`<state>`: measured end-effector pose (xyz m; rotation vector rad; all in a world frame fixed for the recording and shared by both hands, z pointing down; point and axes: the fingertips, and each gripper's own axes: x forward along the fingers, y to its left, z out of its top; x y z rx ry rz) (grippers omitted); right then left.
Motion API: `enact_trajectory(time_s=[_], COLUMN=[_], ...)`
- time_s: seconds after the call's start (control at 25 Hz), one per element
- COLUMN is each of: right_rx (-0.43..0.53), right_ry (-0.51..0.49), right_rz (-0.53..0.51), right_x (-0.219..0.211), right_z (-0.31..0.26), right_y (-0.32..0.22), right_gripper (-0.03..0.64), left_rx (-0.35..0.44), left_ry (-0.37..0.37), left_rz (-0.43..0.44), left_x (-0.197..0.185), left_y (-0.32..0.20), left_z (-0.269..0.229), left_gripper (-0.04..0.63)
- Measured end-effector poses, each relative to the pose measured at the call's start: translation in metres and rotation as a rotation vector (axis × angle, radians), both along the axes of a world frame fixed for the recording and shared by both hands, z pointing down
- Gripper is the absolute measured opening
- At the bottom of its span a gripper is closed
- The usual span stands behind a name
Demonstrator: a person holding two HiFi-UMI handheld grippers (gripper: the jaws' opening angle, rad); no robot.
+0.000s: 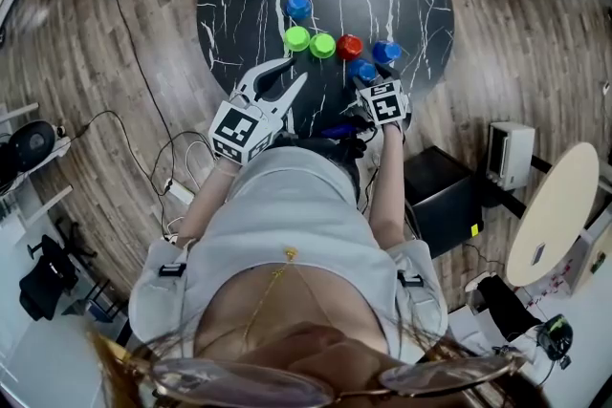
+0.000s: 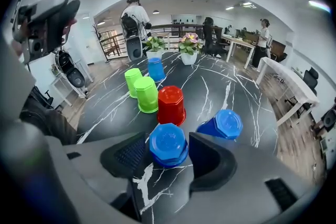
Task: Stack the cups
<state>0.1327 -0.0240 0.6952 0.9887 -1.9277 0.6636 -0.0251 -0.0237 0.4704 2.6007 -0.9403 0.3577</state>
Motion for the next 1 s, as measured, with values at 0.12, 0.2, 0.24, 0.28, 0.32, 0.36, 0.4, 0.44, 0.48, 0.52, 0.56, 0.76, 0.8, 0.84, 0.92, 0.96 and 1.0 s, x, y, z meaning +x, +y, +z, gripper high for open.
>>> enact_trajectory(time_s=[0.12, 0.2, 0.24, 0.28, 0.32, 0.36, 0.4, 0.44, 0.48, 0.52, 0.56, 0.76, 0.8, 0.84, 0.92, 0.96, 1.0], right_rx=[-0.007, -0.008, -0.002, 0.009, 0.021, 0.027, 0.025, 0.016, 0.006, 0.002, 0.004, 0.015, 0.018, 0.019, 0.012, 0.011, 0.015], right_ry=[0.000, 0.005, 0.006, 0.008, 0.009, 0.007, 0.006, 0.007, 0.010, 0.013, 0.017, 0.002, 0.002, 0.002, 0.000, 0.000, 0.001], right_rz=[0.009, 0.014, 0.017, 0.020, 0.025, 0.030, 0.033, 0.033, 0.031, 0.029, 0.028, 0.038, 0.038, 0.039, 0.040, 0.040, 0.040], right_x=[0.000, 0.002, 0.002, 0.003, 0.003, 0.004, 0.003, 0.003, 0.003, 0.003, 0.004, 0.003, 0.004, 0.004, 0.003, 0.003, 0.003], right_z=[0.006, 0.009, 0.010, 0.011, 0.010, 0.010, 0.010, 0.010, 0.011, 0.012, 0.012, 0.007, 0.007, 0.006, 0.002, -0.001, -0.003], right_y=[0.003, 0.005, 0.005, 0.003, 0.001, 0.000, 0.000, 0.002, 0.004, 0.005, 0.005, 0.005, 0.004, 0.004, 0.006, 0.007, 0.007], right_gripper=[0.264, 0.264, 0.262, 0.257, 0.241, 0.241, 0.239, 0.239, 0.239, 0.239, 0.239, 0.239, 0.239, 0.238, 0.238, 0.238, 0.238], left_rx=[-0.003, -0.008, -0.011, -0.013, -0.013, -0.013, -0.012, -0.012, -0.012, -0.012, -0.012, -0.017, -0.017, -0.018, -0.017, -0.017, -0.017], left_ry=[0.002, 0.001, 0.000, 0.000, 0.000, 0.001, 0.002, 0.002, 0.002, 0.002, 0.002, 0.015, 0.017, 0.017, 0.017, 0.018, 0.018], left_rz=[-0.010, -0.013, -0.012, -0.011, -0.010, -0.009, -0.008, -0.007, -0.005, -0.003, -0.002, 0.004, 0.005, 0.005, 0.007, 0.008, 0.009], left_x=[-0.004, -0.005, -0.006, -0.006, -0.006, -0.006, -0.007, -0.007, -0.007, -0.007, -0.007, -0.006, -0.006, -0.006, -0.007, -0.007, -0.007], left_y=[0.000, 0.000, 0.000, 0.000, 0.000, 0.000, -0.001, -0.001, -0.001, -0.001, 0.000, 0.001, 0.001, 0.001, 0.001, 0.001, 0.002], left_z=[0.001, 0.002, 0.002, 0.003, 0.003, 0.002, 0.002, 0.003, 0.003, 0.003, 0.003, 0.001, 0.001, 0.001, 0.001, 0.001, 0.001], left_gripper=[0.107, 0.106, 0.107, 0.107, 0.106, 0.107, 0.107, 0.107, 0.107, 0.107, 0.107, 0.107, 0.107, 0.107, 0.107, 0.107, 0.107])
